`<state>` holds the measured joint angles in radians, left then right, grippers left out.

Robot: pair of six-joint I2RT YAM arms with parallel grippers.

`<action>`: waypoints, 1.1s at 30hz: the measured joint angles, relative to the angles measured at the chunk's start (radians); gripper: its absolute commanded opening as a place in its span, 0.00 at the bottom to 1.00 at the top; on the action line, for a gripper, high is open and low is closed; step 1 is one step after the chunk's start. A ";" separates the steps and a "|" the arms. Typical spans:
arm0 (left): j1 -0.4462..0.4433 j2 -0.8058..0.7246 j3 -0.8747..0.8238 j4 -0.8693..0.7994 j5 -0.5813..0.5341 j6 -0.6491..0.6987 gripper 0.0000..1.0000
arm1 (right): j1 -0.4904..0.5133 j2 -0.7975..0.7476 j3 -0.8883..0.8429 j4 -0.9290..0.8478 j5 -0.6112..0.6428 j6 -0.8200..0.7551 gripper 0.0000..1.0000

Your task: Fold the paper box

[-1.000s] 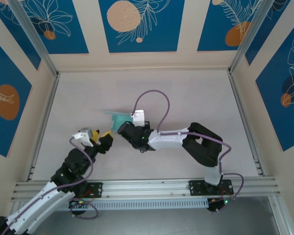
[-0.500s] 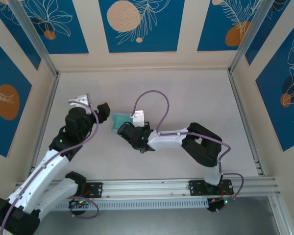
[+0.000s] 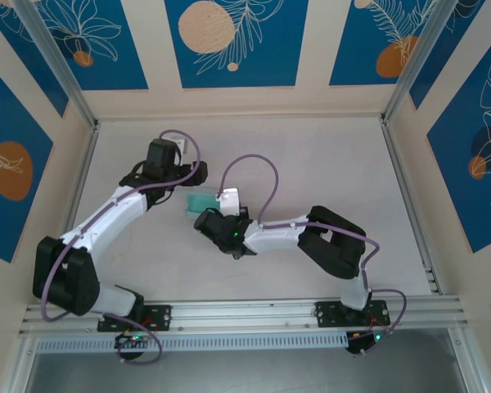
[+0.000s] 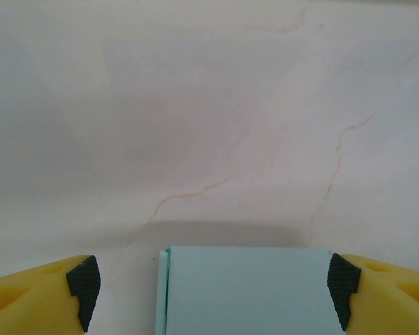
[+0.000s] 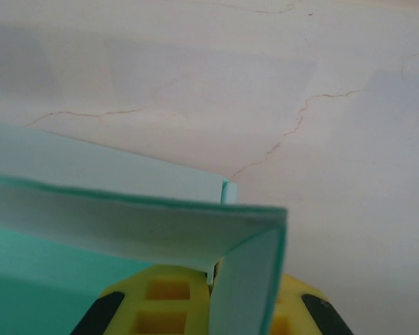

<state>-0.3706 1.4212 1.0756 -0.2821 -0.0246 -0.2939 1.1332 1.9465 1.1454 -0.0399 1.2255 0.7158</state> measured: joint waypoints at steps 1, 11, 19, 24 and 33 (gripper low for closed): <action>0.000 0.017 0.007 -0.007 0.008 0.015 0.82 | 0.003 0.004 0.000 0.002 0.004 0.002 0.00; -0.001 0.080 -0.022 -0.048 0.062 0.062 0.78 | 0.050 0.072 0.028 -0.041 0.047 0.044 0.06; -0.011 0.082 -0.138 -0.047 0.059 0.060 0.76 | 0.093 0.115 0.103 -0.245 0.060 0.141 0.22; -0.019 0.095 -0.146 -0.029 0.058 0.058 0.76 | 0.112 0.094 0.070 -0.249 0.051 0.130 0.43; -0.021 0.129 -0.146 0.019 0.042 0.054 0.76 | 0.116 0.026 0.015 -0.221 -0.010 0.062 0.89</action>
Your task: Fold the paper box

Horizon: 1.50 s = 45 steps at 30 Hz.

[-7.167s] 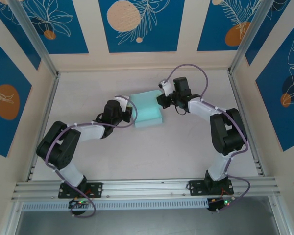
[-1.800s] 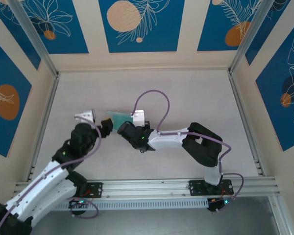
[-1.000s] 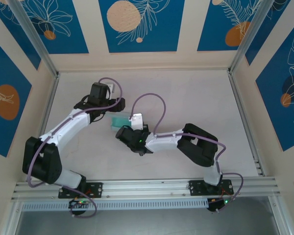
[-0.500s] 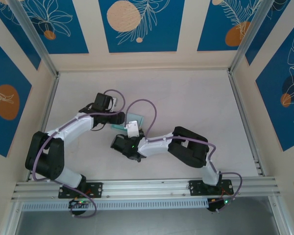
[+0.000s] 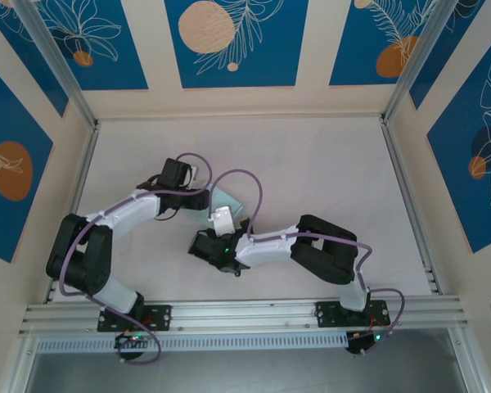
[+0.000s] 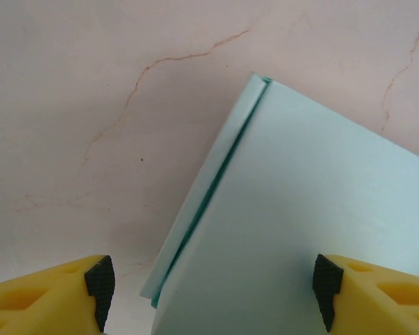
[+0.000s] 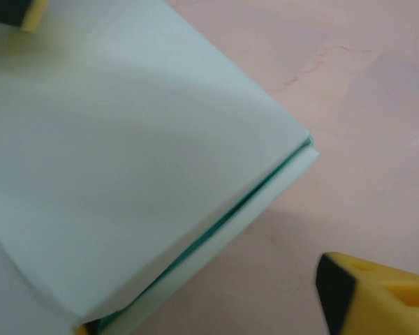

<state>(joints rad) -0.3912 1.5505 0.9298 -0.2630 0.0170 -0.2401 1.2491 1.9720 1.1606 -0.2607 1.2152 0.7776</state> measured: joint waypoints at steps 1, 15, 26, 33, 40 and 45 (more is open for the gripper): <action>-0.001 0.005 0.000 0.005 -0.002 -0.003 0.76 | 0.000 -0.008 -0.007 0.010 -0.012 -0.013 0.91; -0.018 0.070 0.015 0.024 -0.022 -0.024 0.71 | 0.021 -0.145 -0.118 0.112 -0.307 -0.135 1.00; -0.032 0.082 0.015 0.023 -0.037 -0.042 0.68 | 0.048 -0.166 -0.135 0.145 -0.419 -0.198 1.00; -0.032 0.082 0.016 0.019 -0.055 -0.042 0.68 | 0.061 -0.184 -0.135 0.119 -0.453 -0.215 0.99; -0.032 0.029 0.054 -0.060 -0.071 -0.038 0.75 | 0.061 -0.185 -0.135 0.124 -0.450 -0.238 1.00; -0.018 -0.087 0.094 -0.142 -0.071 -0.037 0.77 | 0.061 -0.203 -0.149 0.180 -0.483 -0.278 1.00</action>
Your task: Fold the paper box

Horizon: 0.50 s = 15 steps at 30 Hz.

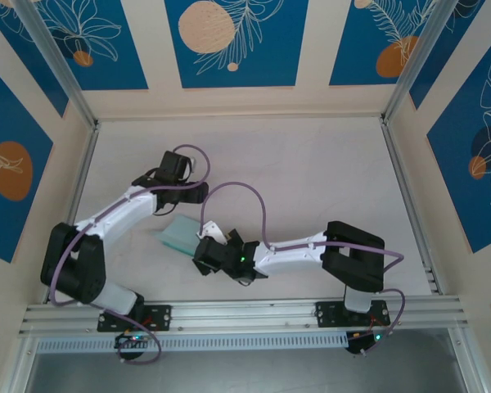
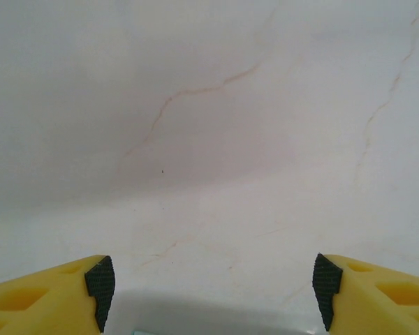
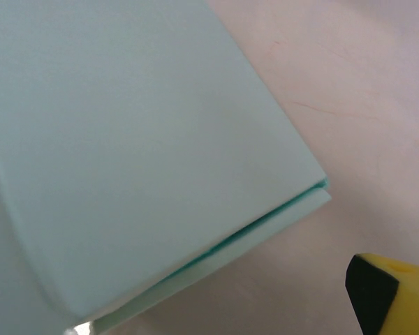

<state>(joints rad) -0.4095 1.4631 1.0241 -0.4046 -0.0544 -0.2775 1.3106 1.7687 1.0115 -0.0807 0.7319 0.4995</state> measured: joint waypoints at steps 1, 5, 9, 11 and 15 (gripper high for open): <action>0.002 -0.024 0.002 -0.008 0.000 0.000 0.77 | 0.000 -0.011 -0.006 0.015 -0.012 -0.007 1.00; 0.004 -0.074 0.000 -0.039 0.000 -0.001 0.77 | -0.002 -0.043 -0.015 0.045 -0.053 -0.025 1.00; 0.004 -0.093 -0.008 -0.057 0.000 -0.002 0.78 | 0.000 -0.079 -0.031 0.067 -0.096 -0.045 1.00; 0.006 -0.104 -0.017 -0.068 0.001 -0.003 0.79 | 0.006 -0.105 -0.039 0.065 -0.114 -0.057 1.00; 0.010 -0.150 -0.053 -0.095 0.002 -0.011 0.83 | 0.045 -0.174 -0.040 0.035 -0.144 -0.075 1.00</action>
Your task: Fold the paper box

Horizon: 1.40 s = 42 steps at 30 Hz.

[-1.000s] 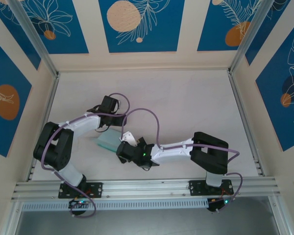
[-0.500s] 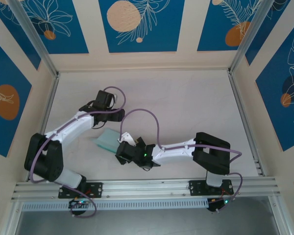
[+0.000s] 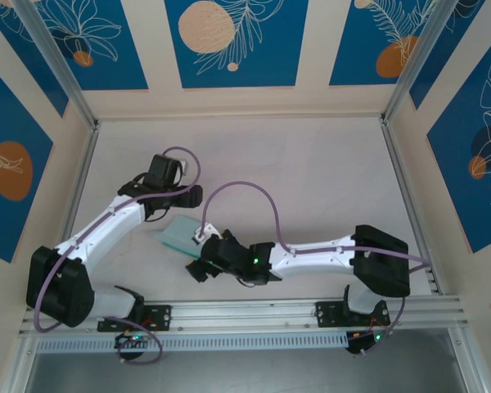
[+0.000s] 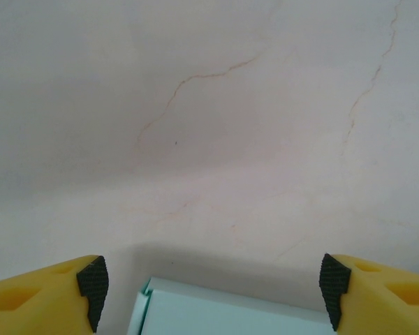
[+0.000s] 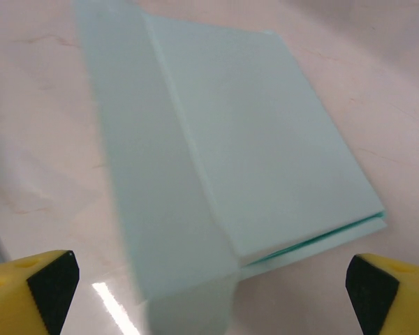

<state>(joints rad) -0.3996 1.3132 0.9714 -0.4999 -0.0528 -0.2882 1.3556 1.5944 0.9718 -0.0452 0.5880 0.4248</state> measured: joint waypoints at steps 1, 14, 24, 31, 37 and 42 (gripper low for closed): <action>0.002 -0.018 -0.015 -0.006 0.000 -0.005 0.83 | 0.012 -0.023 0.000 -0.013 -0.007 0.000 1.00; 0.163 -0.272 -0.300 -0.010 0.072 -0.137 0.81 | -0.083 -0.175 0.048 -0.304 -0.021 0.296 0.97; 0.171 -0.272 -0.396 0.060 0.139 -0.201 0.78 | -0.250 -0.027 0.084 -0.321 -0.140 0.420 0.97; 0.171 -0.278 -0.470 0.113 0.169 -0.244 0.75 | -0.262 0.080 0.107 -0.260 -0.252 0.447 0.77; 0.170 -0.279 -0.521 0.177 0.192 -0.277 0.64 | -0.299 0.114 0.074 -0.205 -0.312 0.465 0.65; 0.139 -0.256 -0.555 0.247 0.203 -0.307 0.61 | -0.341 0.132 0.040 -0.174 -0.356 0.465 0.63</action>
<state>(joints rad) -0.2607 1.0569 0.4168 -0.2531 0.1501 -0.5949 1.0142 1.7267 1.0122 -0.2195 0.2321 0.8898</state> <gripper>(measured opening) 0.621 0.638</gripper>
